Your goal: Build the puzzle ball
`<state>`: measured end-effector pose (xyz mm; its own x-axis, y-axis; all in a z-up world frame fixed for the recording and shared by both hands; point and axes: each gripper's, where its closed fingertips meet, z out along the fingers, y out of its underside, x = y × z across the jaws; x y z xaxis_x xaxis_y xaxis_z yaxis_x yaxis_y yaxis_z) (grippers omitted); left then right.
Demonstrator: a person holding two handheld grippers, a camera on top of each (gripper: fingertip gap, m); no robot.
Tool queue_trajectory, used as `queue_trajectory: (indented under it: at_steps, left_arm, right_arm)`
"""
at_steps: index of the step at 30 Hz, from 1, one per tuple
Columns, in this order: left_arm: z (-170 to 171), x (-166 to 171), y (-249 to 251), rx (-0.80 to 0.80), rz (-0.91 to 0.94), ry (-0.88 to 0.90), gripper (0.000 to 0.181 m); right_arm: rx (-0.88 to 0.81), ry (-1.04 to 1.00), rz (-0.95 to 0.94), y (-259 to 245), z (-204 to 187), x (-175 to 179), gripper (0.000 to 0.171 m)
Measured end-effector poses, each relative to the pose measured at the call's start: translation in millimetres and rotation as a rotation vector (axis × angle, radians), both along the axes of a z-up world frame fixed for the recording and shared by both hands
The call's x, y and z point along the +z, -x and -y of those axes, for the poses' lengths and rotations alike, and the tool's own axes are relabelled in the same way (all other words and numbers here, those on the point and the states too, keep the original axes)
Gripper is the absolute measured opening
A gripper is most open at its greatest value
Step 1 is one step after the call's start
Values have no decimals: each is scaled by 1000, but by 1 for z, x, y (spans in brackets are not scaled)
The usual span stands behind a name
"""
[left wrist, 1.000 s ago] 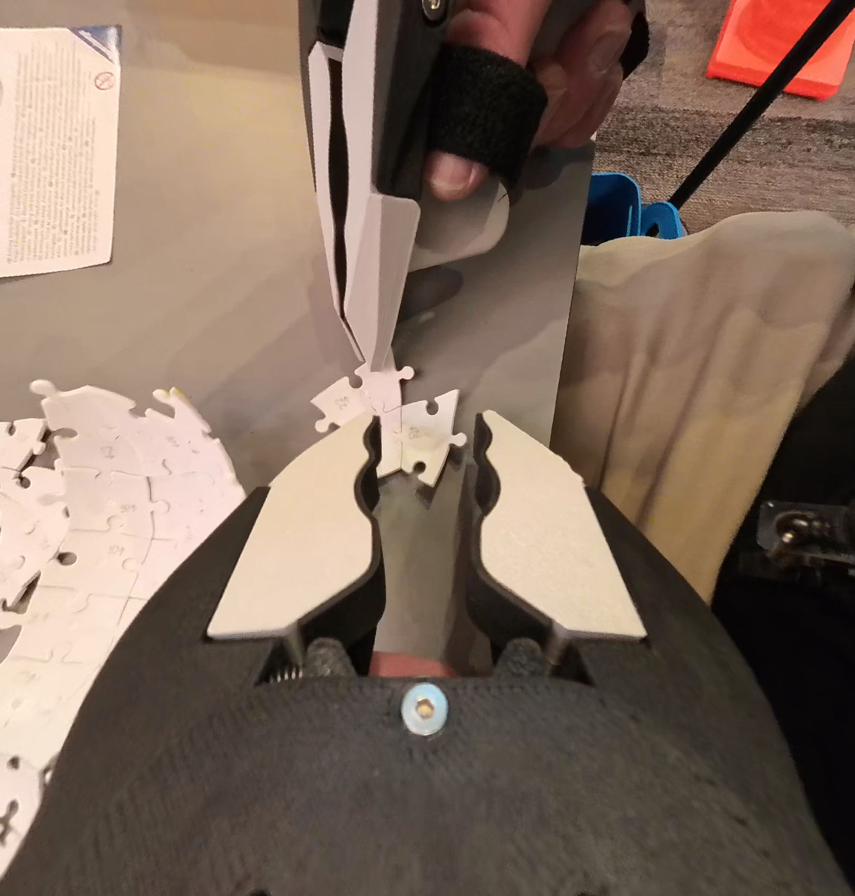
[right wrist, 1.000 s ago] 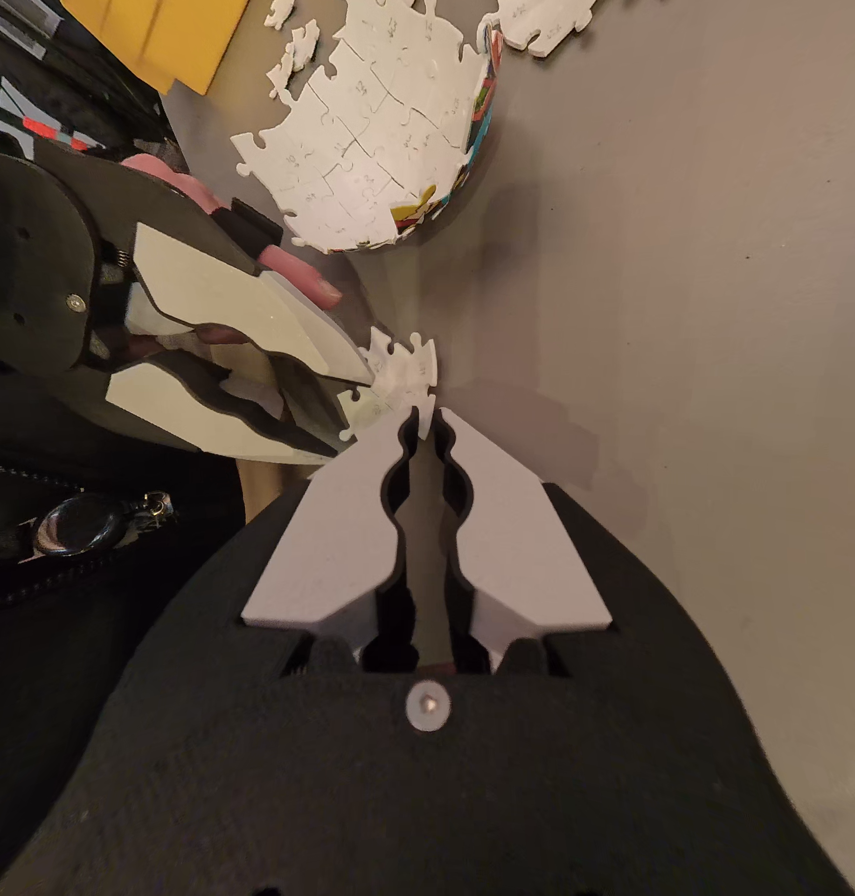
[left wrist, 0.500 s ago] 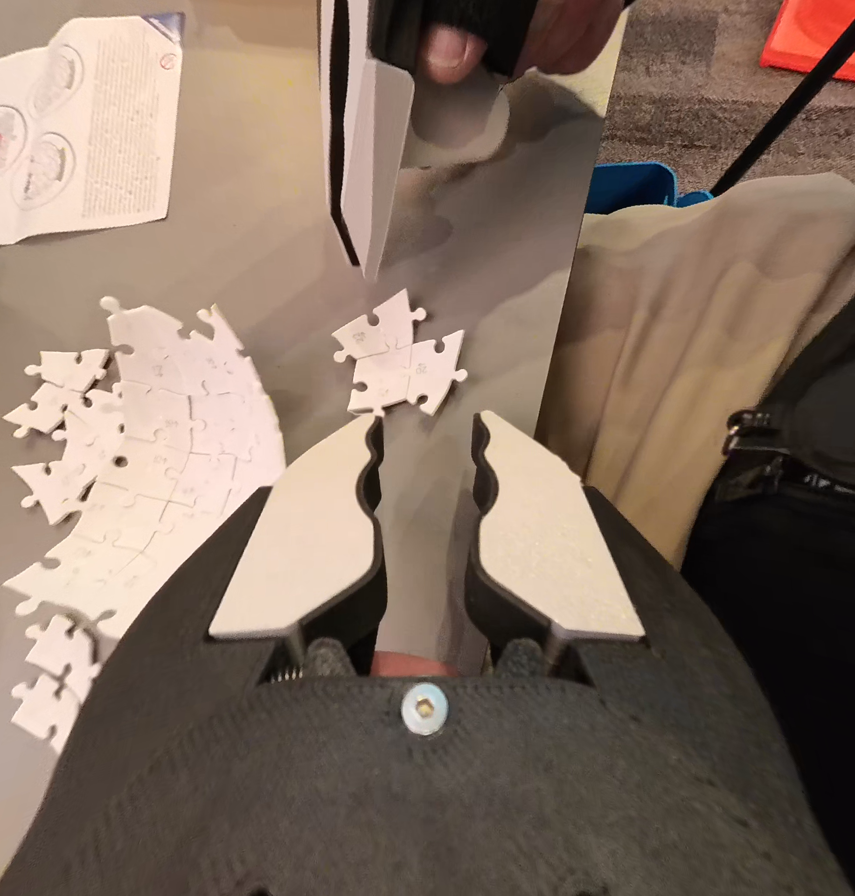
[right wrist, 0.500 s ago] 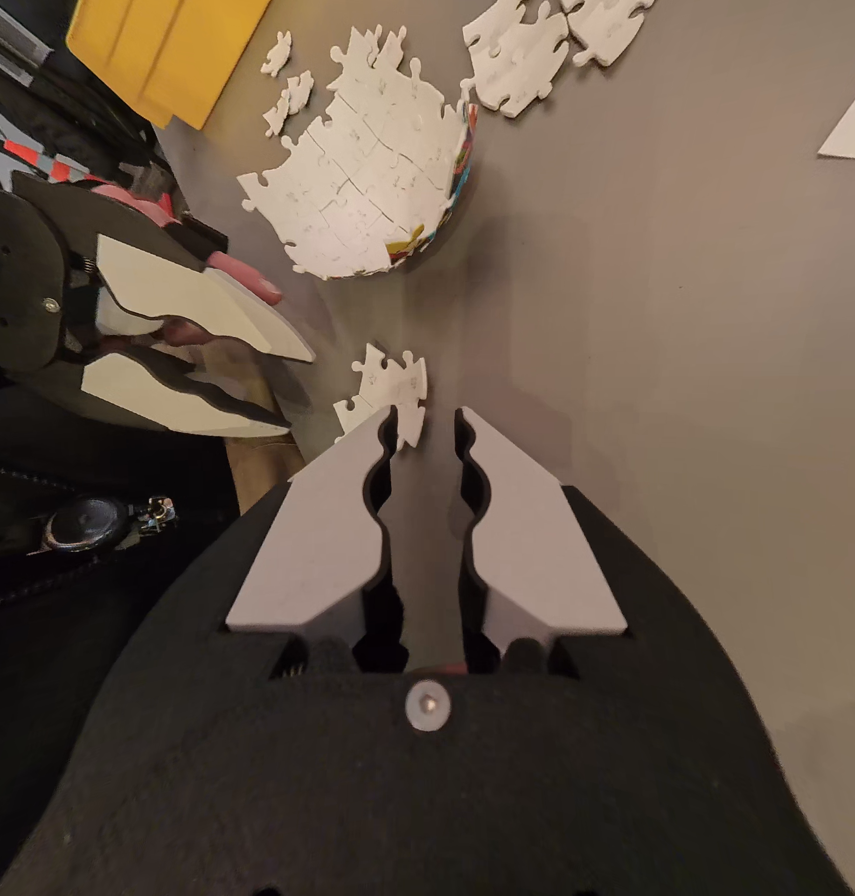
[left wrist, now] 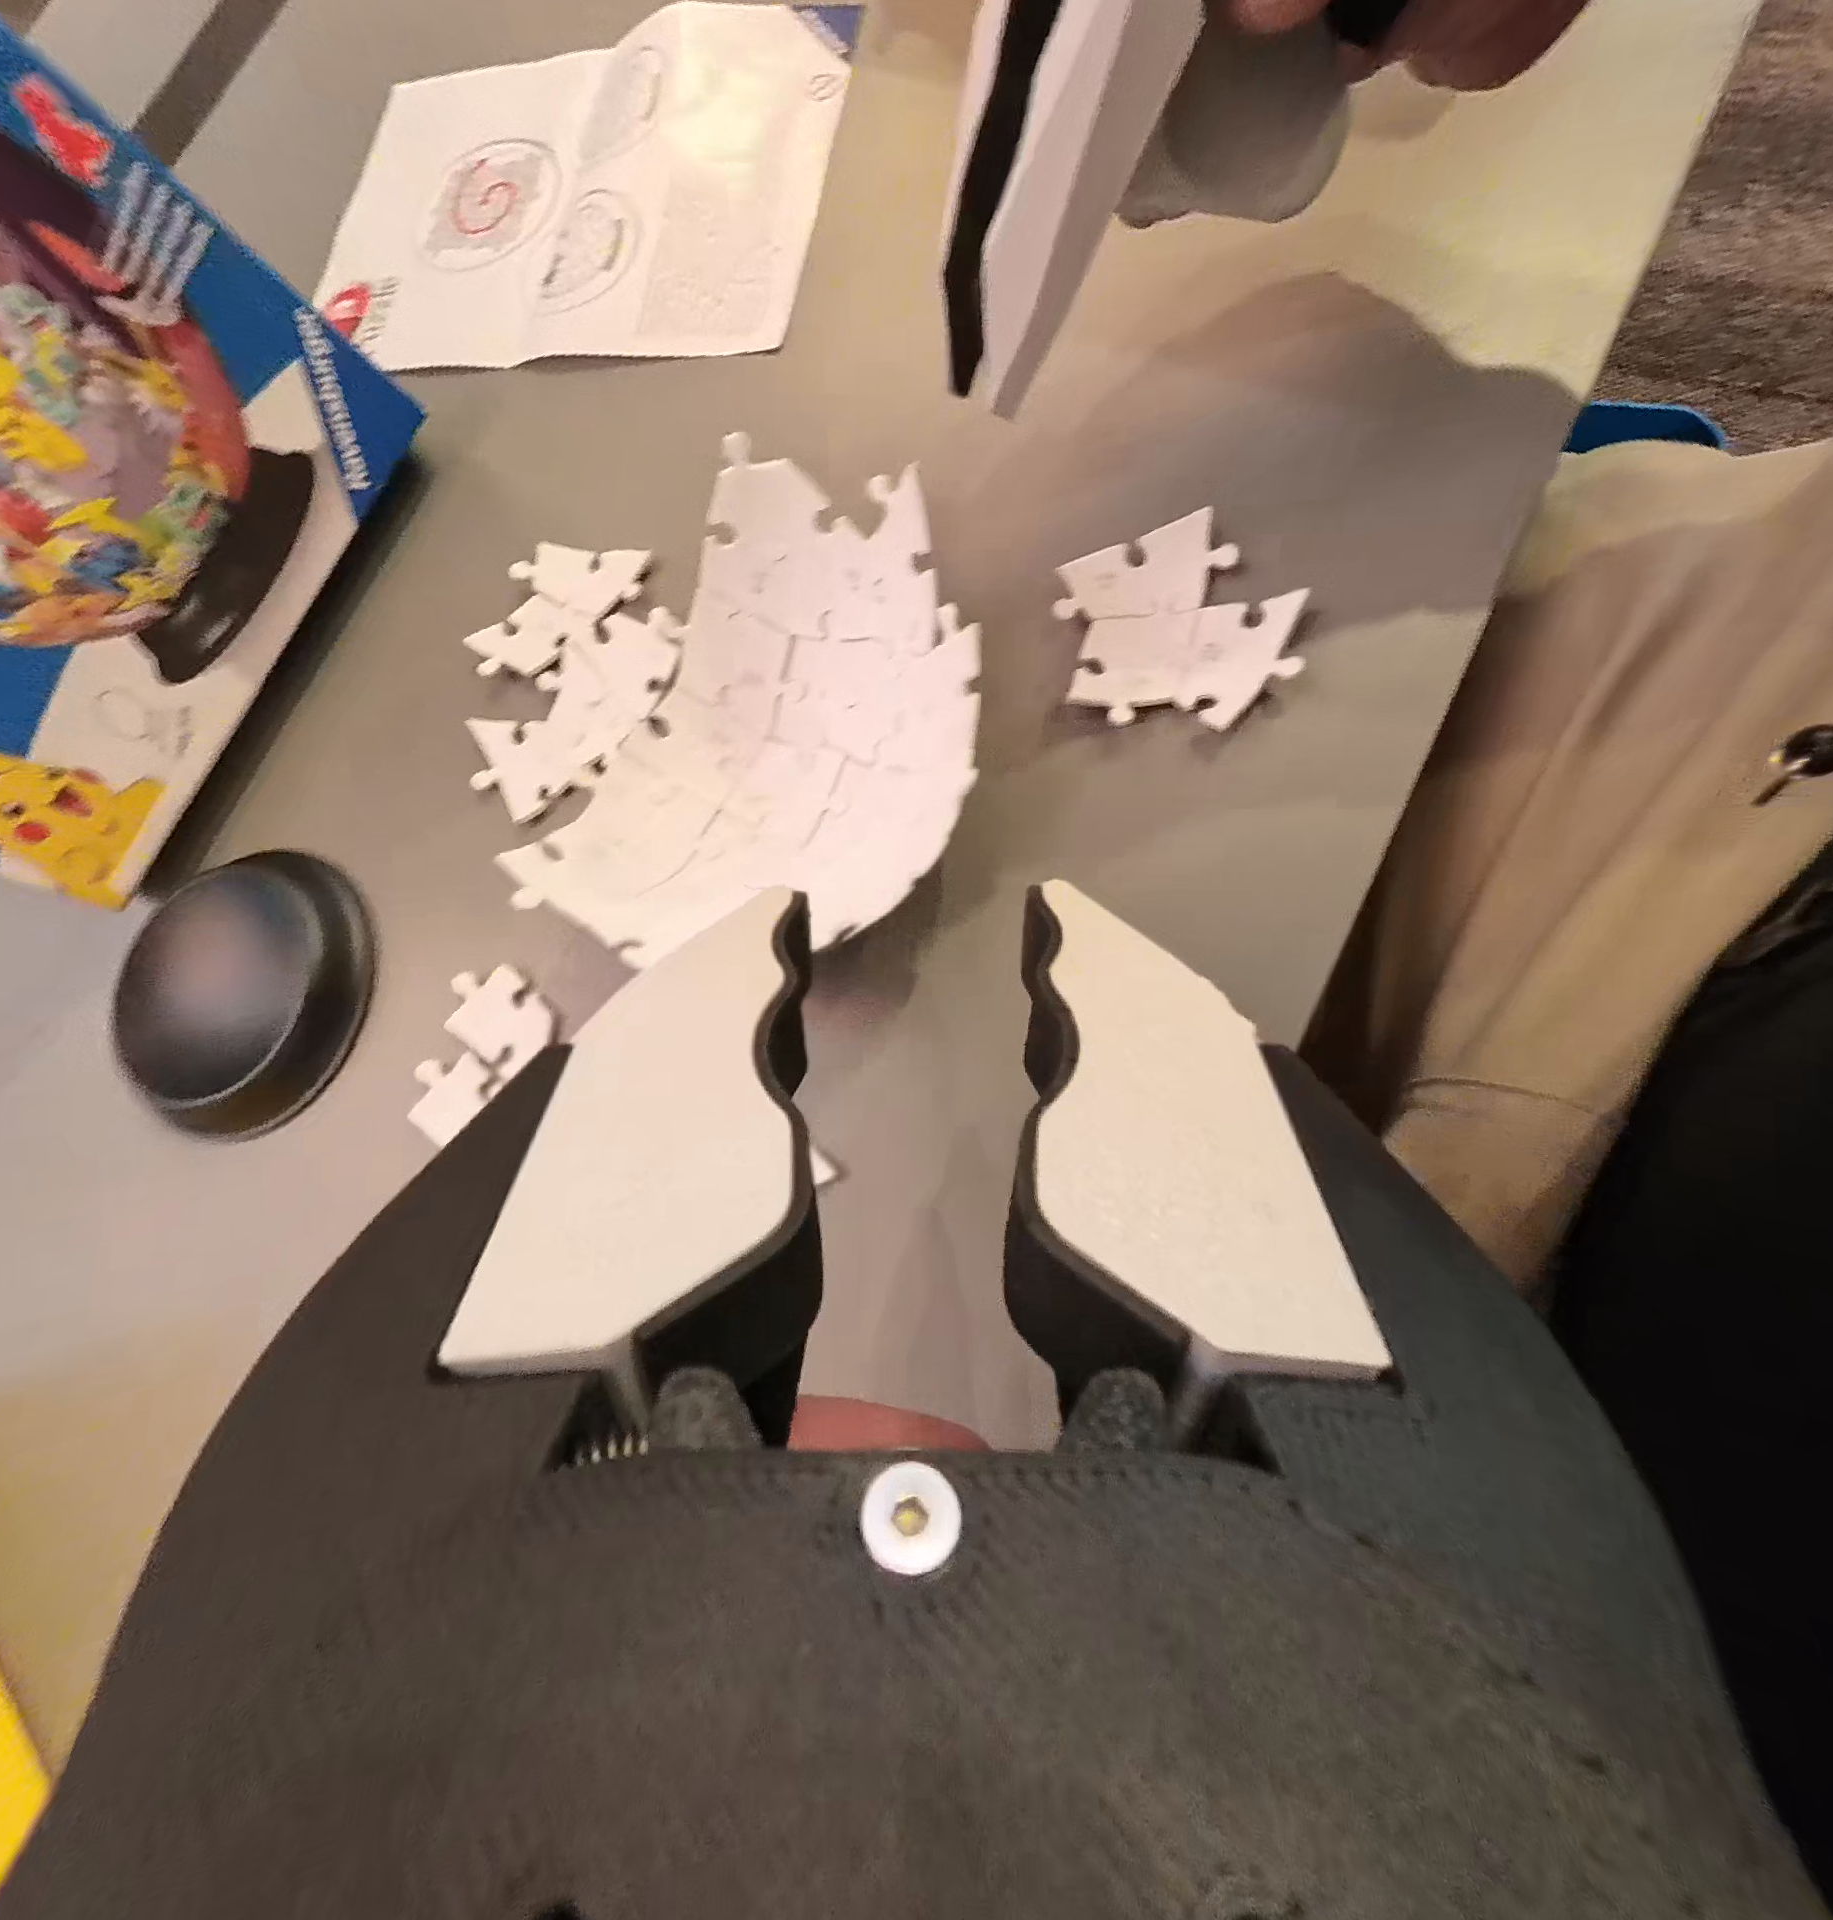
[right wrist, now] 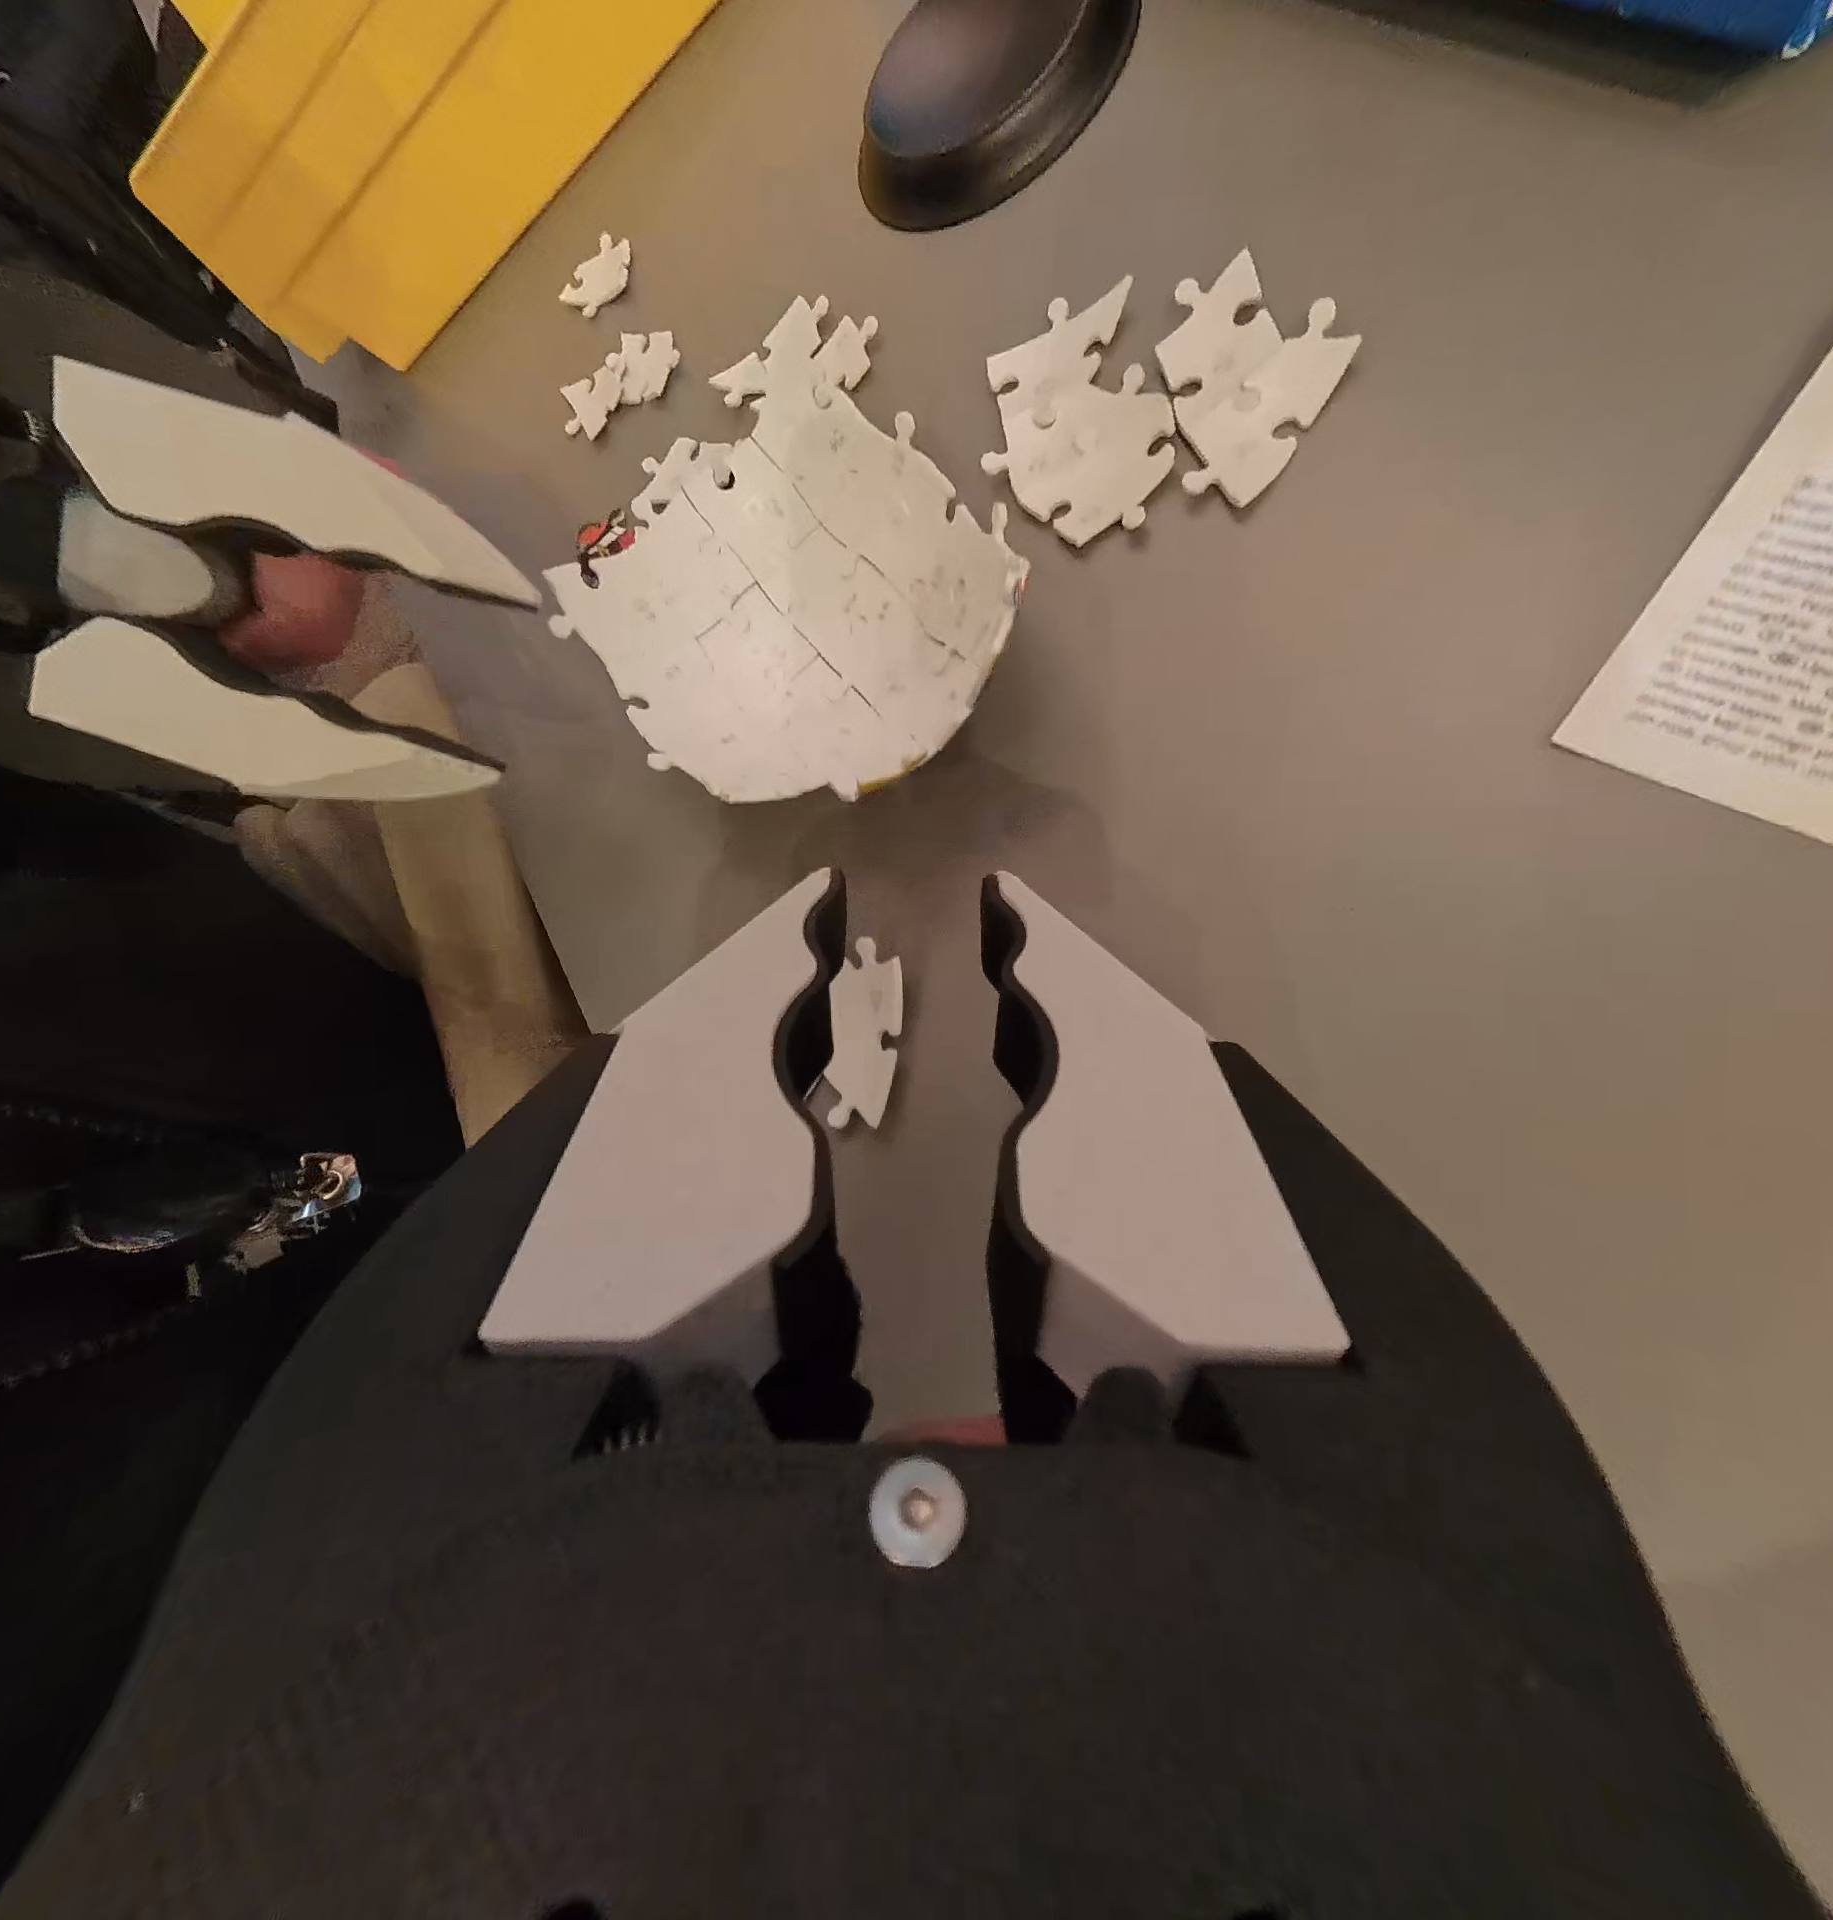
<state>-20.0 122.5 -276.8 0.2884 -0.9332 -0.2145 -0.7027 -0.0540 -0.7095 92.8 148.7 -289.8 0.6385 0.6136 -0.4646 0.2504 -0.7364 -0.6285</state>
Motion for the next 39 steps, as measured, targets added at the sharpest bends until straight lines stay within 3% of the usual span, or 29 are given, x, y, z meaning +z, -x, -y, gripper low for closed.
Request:
queue_trajectory:
  at_steps: [9,19,30,39]
  left_arm:
    - [-44,5,59,194,-8,-7,39]
    - [-48,-20,62,206,-56,39,38]
    - [-47,-20,62,216,-30,60,38]
    - [-61,-21,84,303,-39,69,37]
  right_arm:
    - [-4,37,-18,18,-15,-5,25]
    - [-12,102,-13,36,-29,-20,15]
    - [-11,134,-55,68,-41,-22,1]
    - [-40,156,-106,94,-66,-22,3]
